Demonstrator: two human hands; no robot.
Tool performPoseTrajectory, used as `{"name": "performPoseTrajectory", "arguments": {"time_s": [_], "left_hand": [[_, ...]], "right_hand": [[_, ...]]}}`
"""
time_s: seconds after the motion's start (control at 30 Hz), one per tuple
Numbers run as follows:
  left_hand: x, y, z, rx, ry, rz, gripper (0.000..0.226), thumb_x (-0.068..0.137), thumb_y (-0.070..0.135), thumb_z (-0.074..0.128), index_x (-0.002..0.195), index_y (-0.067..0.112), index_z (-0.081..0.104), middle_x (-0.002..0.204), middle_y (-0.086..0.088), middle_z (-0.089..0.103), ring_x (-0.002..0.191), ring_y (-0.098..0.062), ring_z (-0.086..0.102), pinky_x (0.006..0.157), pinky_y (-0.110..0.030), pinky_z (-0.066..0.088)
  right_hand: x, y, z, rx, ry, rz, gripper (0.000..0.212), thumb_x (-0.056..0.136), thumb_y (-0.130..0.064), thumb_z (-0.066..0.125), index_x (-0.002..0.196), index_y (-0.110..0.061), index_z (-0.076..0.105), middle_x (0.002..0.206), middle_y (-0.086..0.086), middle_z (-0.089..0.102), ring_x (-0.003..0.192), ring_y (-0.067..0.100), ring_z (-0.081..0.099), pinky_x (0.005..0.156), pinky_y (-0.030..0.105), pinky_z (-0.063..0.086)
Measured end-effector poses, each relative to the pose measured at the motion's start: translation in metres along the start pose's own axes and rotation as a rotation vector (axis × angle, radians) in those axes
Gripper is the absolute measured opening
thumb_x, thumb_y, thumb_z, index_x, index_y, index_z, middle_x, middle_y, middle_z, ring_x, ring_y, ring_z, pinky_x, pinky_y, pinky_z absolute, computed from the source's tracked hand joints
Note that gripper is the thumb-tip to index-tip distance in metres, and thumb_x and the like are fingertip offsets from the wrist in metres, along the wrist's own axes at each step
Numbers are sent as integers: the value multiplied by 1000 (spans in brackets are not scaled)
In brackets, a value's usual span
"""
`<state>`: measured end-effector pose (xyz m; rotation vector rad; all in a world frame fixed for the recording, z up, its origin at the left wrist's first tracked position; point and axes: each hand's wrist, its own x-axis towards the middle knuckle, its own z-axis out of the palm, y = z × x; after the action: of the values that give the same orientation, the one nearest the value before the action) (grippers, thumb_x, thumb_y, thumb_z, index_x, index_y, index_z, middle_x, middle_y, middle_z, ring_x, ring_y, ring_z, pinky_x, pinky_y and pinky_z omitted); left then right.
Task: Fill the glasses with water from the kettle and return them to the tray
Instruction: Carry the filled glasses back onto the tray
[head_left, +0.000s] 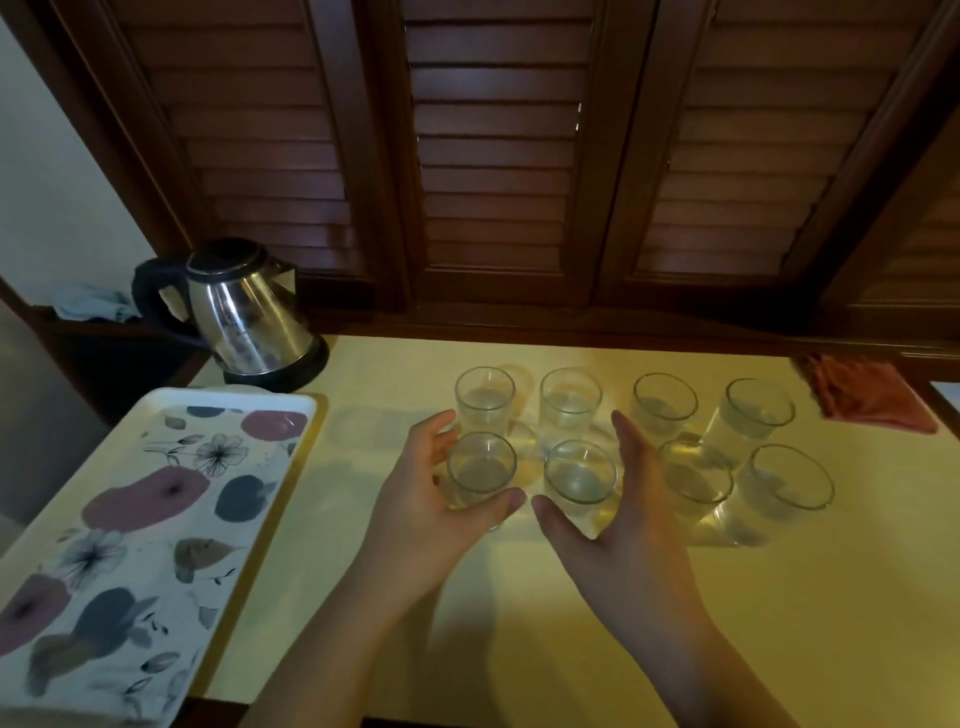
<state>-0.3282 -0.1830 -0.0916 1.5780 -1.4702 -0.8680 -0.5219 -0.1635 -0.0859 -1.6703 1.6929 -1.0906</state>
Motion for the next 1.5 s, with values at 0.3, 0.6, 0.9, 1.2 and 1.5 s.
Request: {"name": "performPoseTrajectory", "arguments": {"time_s": [0.3, 0.6, 0.9, 1.2, 1.5], "left_hand": [[12, -9, 23, 34, 38, 7, 78, 68, 46, 96, 133, 43, 53, 113, 31, 65, 105, 26, 54, 79, 2, 42], [18, -19, 31, -69, 59, -51, 68, 66, 33, 99, 120, 40, 60, 114, 20, 71, 108, 9, 64, 77, -6, 49], [17, -17, 31, -62, 100, -49, 59, 64, 35, 97, 114, 38, 65, 107, 23, 72, 102, 7, 66, 80, -12, 53], [13, 17, -23, -68, 165, 6, 61, 64, 42, 98, 114, 40, 63, 104, 24, 73, 104, 13, 64, 79, -9, 51], [11, 26, -128, -96, 257, 35, 60, 64, 35, 97, 116, 32, 67, 104, 15, 76, 100, 9, 68, 69, -6, 51]], "right_hand": [[16, 30, 17, 74, -28, 95, 104, 74, -45, 93, 158, -26, 35, 144, -3, 62, 133, 16, 59, 92, 13, 41], [24, 43, 22, 158, -22, 138, 73, 72, -38, 96, 131, -37, 54, 122, -17, 68, 108, 5, 68, 90, 33, 59], [28, 41, 27, 215, 2, 128, 62, 71, -30, 97, 118, -38, 57, 113, -15, 70, 100, 5, 68, 81, 27, 55], [32, -12, 10, 157, 50, 21, 68, 71, -37, 94, 128, -34, 58, 113, -16, 72, 95, -5, 65, 62, 9, 49], [40, -102, 44, 312, -73, -27, 65, 71, -30, 97, 126, -34, 63, 109, -13, 74, 94, 1, 68, 52, 6, 47]]}}
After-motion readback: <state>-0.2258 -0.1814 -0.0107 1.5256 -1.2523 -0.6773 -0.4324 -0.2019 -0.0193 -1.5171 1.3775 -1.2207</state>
